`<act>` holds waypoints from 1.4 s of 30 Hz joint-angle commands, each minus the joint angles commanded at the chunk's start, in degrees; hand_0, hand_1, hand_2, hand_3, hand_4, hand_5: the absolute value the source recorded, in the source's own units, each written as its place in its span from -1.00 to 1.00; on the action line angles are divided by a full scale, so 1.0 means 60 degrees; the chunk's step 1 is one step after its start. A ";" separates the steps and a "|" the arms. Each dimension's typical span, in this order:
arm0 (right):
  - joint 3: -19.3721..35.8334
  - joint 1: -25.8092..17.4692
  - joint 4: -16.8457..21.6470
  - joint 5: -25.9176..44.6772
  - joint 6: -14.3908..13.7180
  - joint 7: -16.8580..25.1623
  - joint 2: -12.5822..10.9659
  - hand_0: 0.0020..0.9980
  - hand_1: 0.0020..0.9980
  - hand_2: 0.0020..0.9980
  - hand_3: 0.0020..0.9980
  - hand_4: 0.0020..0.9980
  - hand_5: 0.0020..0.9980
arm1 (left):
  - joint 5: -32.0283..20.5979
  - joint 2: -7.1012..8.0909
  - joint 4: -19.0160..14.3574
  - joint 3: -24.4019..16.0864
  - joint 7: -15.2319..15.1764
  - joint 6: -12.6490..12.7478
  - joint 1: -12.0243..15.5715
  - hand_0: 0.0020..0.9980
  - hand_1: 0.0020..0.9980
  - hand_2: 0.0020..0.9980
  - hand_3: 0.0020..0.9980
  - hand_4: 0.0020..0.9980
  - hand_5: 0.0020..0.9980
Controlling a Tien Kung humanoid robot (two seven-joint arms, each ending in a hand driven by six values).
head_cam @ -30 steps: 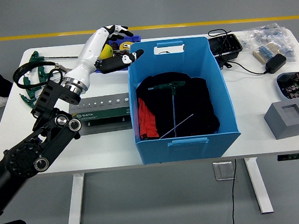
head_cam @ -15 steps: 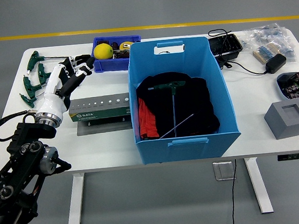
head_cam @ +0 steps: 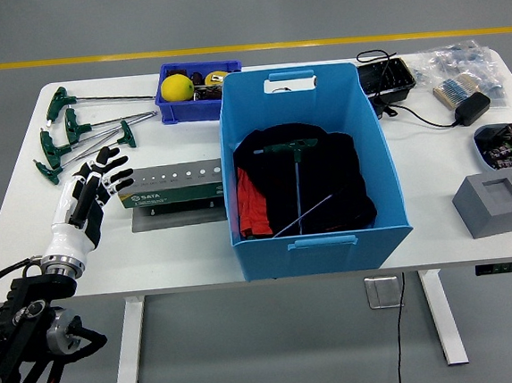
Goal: Lift tool from toolbox,place it in box,lift tool from toolbox,place it in box
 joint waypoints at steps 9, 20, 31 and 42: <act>-0.0013 0.0012 0.0005 -0.0011 0.0013 0.0005 -0.0018 0.35 0.31 0.47 0.15 0.55 0.46 | 0.0322 -0.0108 0.0025 0.0002 -0.0019 0.0034 -0.0249 -0.37 -0.36 -0.23 0.08 0.83 0.49; 0.0032 0.0021 0.0007 -0.0092 0.0024 -0.0030 -0.0023 0.35 0.31 0.47 0.15 0.55 0.46 | 0.1388 0.0115 -0.0683 0.0312 0.0827 0.0118 -0.1098 -0.71 -0.88 -0.82 -0.59 1.00 1.00; 0.0112 -0.0067 0.0003 -0.0215 0.0020 -0.0087 0.0019 0.35 0.31 0.46 0.15 0.55 0.46 | 0.1290 0.0206 -0.0894 0.0535 0.1064 0.0139 -0.1299 -0.89 -1.00 -1.00 -0.82 1.00 1.00; 0.0275 -0.0148 0.0004 -0.0499 0.0020 -0.0160 0.0038 0.35 0.31 0.46 0.15 0.54 0.46 | 0.1101 0.0161 -0.1119 0.0451 0.1081 0.0117 -0.1320 -0.88 -1.00 -1.00 -0.80 1.00 1.00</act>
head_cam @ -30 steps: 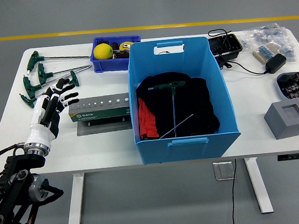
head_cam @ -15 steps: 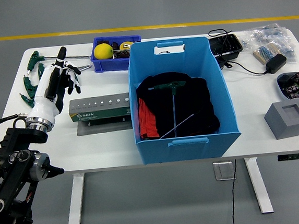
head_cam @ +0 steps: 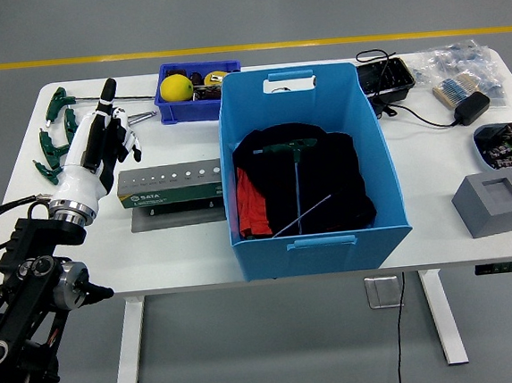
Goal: Lift tool from toolbox,place it in box,lift tool from toolbox,place it in box
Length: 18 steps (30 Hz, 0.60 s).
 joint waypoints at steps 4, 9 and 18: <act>0.0027 -0.0017 -0.0001 -0.0019 -0.0011 -0.0007 0.0006 0.34 0.31 0.46 0.15 0.54 0.46 | -0.0096 0.0035 0.0014 -0.0082 -0.0016 -0.0005 -0.0058 -0.88 -1.00 -0.99 -0.79 1.00 1.00; 0.0016 -0.0016 0.0003 -0.0013 -0.0017 -0.0006 0.0006 0.34 0.31 0.46 0.15 0.54 0.46 | -0.0236 -0.0013 0.0049 -0.0066 -0.0143 0.0070 -0.0033 -0.89 -1.00 -1.00 -0.79 1.00 1.00; -0.0078 0.0039 0.0006 0.0107 0.0003 0.0022 -0.0011 0.34 0.31 0.46 0.15 0.54 0.46 | -0.0741 -0.0059 0.0138 -0.0074 -0.0596 0.0575 -0.0007 -0.86 -1.00 -0.97 -0.73 1.00 1.00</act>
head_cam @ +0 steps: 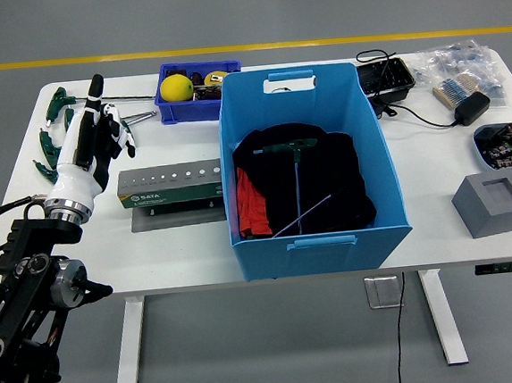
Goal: Lift tool from toolbox,place it in box,lift tool from toolbox,place it in box
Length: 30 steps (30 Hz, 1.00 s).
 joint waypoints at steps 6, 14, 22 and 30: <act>-0.0006 0.0026 -0.0003 0.0040 -0.0003 0.0005 -0.0003 0.34 0.31 0.46 0.15 0.54 0.46 | -0.1349 0.0005 -0.0109 -0.0033 -0.0995 0.0525 -0.0026 -0.20 0.11 0.22 0.43 1.00 1.00; -0.0024 0.0048 0.0000 0.0048 0.0019 0.0017 -0.0022 0.34 0.31 0.46 0.15 0.54 0.46 | -0.1465 0.0041 -0.0078 -0.0065 -0.1328 0.0264 -0.0058 0.60 0.70 0.81 0.70 1.00 1.00; -0.0039 0.0059 0.0000 0.0090 0.0016 0.0033 -0.0030 0.34 0.31 0.46 0.15 0.54 0.46 | -0.1089 0.0044 0.0233 -0.0147 -0.1174 0.0077 0.0018 1.00 1.00 1.00 1.00 1.00 1.00; 0.0009 0.0079 0.0006 0.0002 0.0009 0.0005 -0.0025 0.35 0.31 0.46 0.15 0.54 0.46 | -0.0756 0.0000 0.0672 -0.0236 -0.1040 -0.0106 0.0267 1.00 1.00 1.00 1.00 1.00 1.00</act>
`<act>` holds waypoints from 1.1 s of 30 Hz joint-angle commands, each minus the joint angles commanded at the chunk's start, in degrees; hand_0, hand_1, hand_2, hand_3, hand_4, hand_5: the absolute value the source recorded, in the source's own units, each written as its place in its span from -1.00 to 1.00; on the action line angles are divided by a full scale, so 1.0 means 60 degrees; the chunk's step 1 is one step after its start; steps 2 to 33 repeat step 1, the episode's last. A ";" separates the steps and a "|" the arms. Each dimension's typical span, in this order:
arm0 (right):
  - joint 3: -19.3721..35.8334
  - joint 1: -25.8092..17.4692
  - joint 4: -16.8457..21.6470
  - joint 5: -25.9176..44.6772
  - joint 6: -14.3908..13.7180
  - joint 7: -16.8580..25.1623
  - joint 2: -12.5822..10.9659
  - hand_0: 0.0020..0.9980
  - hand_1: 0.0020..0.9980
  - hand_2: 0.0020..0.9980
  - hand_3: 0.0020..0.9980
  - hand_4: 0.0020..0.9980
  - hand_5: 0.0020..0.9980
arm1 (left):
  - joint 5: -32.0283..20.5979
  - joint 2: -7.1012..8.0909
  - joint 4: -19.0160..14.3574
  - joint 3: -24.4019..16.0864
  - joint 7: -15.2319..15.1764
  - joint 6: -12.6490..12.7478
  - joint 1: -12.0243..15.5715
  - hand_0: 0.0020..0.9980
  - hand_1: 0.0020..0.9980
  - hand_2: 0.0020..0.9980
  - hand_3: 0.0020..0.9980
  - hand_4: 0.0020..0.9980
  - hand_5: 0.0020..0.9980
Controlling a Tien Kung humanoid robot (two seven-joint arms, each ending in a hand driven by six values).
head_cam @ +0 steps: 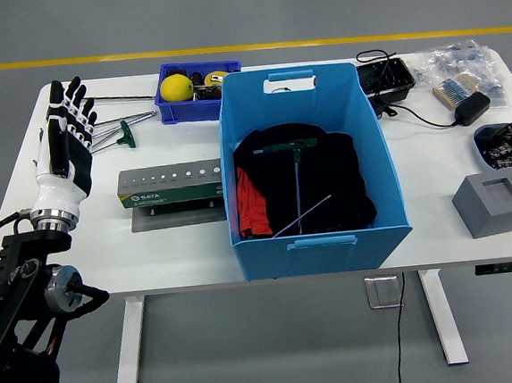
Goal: Lift tool from toolbox,place it in box,lift tool from toolbox,place it in box
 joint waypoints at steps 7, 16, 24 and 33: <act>0.0003 0.0003 0.0001 -0.0013 0.0002 -0.0003 -0.0001 0.35 0.31 0.46 0.15 0.54 0.46 | 0.0078 0.0009 0.0048 -0.0005 -0.0017 0.0010 0.0028 1.00 1.00 1.00 1.00 1.00 1.00; 0.0003 0.0003 0.0001 -0.0013 0.0002 -0.0003 -0.0001 0.35 0.31 0.46 0.15 0.54 0.46 | 0.0078 0.0009 0.0048 -0.0005 -0.0017 0.0010 0.0028 1.00 1.00 1.00 1.00 1.00 1.00; 0.0003 0.0003 0.0001 -0.0013 0.0002 -0.0003 -0.0001 0.35 0.31 0.46 0.15 0.54 0.46 | 0.0078 0.0009 0.0048 -0.0005 -0.0017 0.0010 0.0028 1.00 1.00 1.00 1.00 1.00 1.00; 0.0003 0.0003 0.0001 -0.0013 0.0002 -0.0003 -0.0001 0.35 0.31 0.46 0.15 0.54 0.46 | 0.0078 0.0009 0.0048 -0.0005 -0.0017 0.0010 0.0028 1.00 1.00 1.00 1.00 1.00 1.00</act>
